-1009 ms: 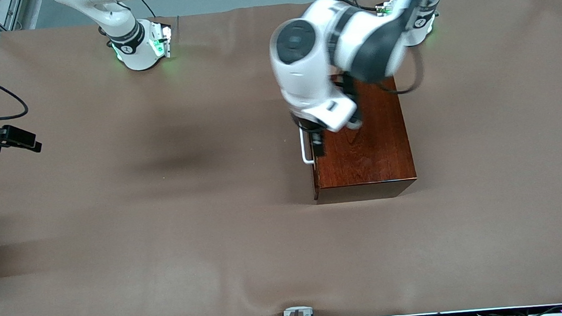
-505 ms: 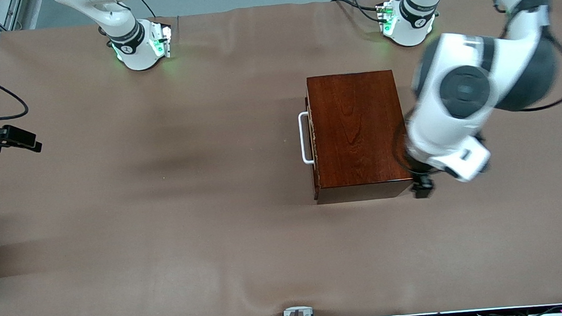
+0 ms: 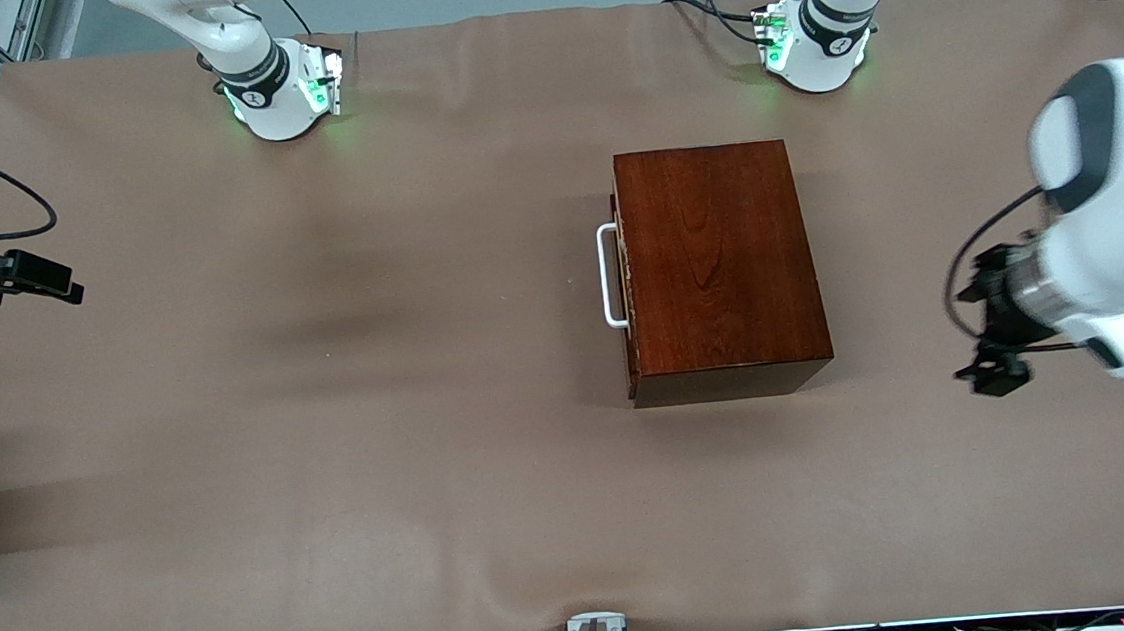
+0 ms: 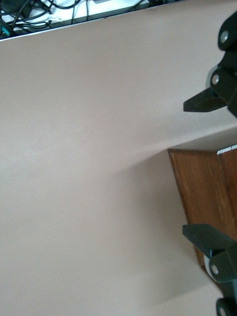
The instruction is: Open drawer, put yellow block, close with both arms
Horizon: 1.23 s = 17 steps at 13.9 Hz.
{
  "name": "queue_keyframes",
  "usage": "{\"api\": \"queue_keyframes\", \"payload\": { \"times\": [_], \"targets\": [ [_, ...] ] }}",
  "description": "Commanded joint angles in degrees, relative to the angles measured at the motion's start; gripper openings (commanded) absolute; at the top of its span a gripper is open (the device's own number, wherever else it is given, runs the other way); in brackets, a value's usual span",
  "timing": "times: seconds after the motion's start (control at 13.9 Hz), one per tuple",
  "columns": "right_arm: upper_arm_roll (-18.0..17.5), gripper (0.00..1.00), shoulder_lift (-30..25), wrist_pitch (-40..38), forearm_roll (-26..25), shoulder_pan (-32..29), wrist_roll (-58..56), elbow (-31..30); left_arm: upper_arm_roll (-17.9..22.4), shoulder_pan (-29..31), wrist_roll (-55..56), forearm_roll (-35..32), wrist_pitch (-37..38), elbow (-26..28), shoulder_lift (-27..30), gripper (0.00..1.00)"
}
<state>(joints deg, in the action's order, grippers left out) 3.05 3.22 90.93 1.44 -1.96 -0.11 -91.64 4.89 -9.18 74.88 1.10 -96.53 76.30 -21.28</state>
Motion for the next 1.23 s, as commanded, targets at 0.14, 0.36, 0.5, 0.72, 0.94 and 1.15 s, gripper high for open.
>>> {"api": "queue_keyframes", "payload": {
  "times": [0.14,0.36,0.5,0.72,0.94,1.15],
  "targets": [
    [-0.50,1.00,-0.32,-0.41,-0.29,-0.59,-0.33,0.23,-0.67,1.44,-18.41,1.44,-0.77,13.32,12.65,1.00],
    [-0.50,1.00,-0.32,-0.49,-0.29,-0.59,-0.33,0.23,-0.67,2.59,-30.72,1.53,-0.77,17.81,17.40,1.00],
    [-0.50,1.00,-0.32,-0.41,-0.29,-0.59,-0.33,0.23,-0.67,2.59,-40.91,1.53,0.11,20.27,19.95,1.00],
    [-0.50,1.00,-0.32,-0.41,-0.21,-0.59,-0.33,0.23,-0.76,2.42,-48.58,1.45,1.69,20.73,22.77,1.00],
    [-0.50,1.00,-0.32,-0.58,-0.29,-0.59,-0.33,0.23,-0.85,2.59,-57.79,1.45,2.66,20.38,24.26,1.00],
    [-0.50,1.00,-0.32,-0.49,-0.21,-0.50,-0.33,0.23,-0.58,2.76,-67.92,0.75,6.08,17.40,23.92,1.00]
  ]
}}
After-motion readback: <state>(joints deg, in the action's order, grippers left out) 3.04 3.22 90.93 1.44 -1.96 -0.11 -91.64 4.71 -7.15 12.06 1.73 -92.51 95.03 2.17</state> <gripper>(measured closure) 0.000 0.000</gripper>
